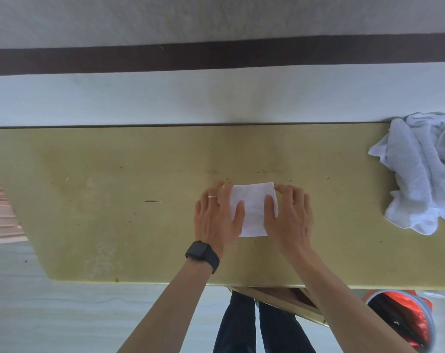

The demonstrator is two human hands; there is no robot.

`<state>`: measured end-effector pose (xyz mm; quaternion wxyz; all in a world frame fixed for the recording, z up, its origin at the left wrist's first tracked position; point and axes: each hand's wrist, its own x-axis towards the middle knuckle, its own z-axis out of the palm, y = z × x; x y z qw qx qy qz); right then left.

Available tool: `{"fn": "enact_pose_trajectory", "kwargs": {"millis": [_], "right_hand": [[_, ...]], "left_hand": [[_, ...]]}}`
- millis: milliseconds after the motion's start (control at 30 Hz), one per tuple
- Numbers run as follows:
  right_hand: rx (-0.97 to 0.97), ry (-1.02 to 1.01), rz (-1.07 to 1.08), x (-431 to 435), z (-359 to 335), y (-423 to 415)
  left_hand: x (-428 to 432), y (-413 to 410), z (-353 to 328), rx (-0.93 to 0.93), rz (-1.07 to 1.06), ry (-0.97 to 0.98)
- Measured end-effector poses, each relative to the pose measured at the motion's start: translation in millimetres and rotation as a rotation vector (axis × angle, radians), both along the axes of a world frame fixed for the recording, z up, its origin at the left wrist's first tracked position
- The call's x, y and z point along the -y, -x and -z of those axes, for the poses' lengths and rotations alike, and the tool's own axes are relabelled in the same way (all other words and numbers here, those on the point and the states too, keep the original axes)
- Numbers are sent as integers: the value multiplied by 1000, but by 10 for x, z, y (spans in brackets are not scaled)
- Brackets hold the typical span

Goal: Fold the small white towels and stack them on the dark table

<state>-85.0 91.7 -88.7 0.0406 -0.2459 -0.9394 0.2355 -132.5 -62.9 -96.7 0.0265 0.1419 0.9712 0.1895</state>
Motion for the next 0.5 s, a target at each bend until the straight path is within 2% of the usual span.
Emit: {"fn": "enact_pose_trajectory", "kwargs": {"millis": [67, 200, 267, 500], "right_hand": [[-12, -22, -143, 66, 112, -101], [150, -66, -361, 71, 313, -271], [199, -106, -388, 45, 363, -334], [241, -126, -366, 43, 362, -354]], "left_hand": [[8, -84, 113, -8, 143, 53], [86, -147, 312, 119, 249, 169], [129, -165, 360, 168, 259, 188], [163, -155, 326, 168, 277, 251]]}}
